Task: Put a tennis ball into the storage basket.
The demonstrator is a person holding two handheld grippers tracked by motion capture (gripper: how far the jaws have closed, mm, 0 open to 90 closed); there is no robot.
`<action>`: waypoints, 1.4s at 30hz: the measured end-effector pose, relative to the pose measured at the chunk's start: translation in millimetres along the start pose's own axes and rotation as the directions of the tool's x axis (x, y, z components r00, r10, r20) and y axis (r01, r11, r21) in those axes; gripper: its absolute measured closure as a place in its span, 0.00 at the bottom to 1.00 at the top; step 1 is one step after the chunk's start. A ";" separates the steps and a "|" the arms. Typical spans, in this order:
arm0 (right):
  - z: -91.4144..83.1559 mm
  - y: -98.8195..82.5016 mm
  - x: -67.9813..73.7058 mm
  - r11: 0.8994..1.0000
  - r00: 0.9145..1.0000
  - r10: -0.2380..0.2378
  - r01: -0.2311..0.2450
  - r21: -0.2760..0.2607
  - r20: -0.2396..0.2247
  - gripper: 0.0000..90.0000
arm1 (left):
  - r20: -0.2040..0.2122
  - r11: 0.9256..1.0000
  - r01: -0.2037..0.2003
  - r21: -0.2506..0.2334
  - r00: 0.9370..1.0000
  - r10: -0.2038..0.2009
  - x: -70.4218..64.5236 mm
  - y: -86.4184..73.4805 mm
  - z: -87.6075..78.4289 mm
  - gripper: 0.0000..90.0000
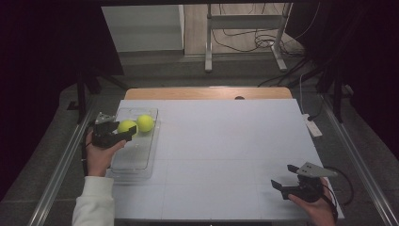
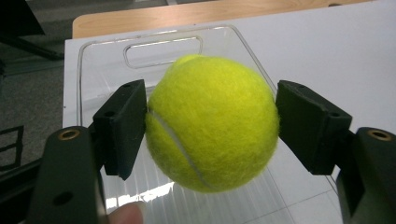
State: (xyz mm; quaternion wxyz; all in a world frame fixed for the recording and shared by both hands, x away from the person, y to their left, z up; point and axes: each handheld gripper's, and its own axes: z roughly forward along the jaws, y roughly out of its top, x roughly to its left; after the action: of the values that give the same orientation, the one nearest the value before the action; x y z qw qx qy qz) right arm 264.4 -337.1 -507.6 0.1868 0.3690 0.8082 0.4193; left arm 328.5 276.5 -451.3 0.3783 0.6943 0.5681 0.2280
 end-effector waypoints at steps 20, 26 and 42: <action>0.0 0.1 0.0 1.000 1.000 -0.001 0.001 0.002 0.001 0.12 | -0.002 0.998 -0.005 0.058 1.000 0.005 2.0 -3.0 6.6 0.31; 0.1 0.2 0.1 1.000 1.000 -0.002 0.002 0.002 0.002 0.12 | -0.003 0.996 -0.009 0.088 1.000 0.010 2.8 -4.0 9.8 0.31; 0.0 0.1 -0.4 1.000 1.000 -0.003 0.003 0.003 0.003 0.12 | -0.005 0.987 -0.029 0.159 1.000 0.031 1.7 -7.1 18.3 0.31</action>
State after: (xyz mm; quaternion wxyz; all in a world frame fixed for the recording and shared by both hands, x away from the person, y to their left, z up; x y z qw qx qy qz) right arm 264.6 -337.3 -507.5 0.1883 0.3688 0.8090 0.4172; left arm 338.3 273.8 -468.3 0.3160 0.7299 0.5755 0.1904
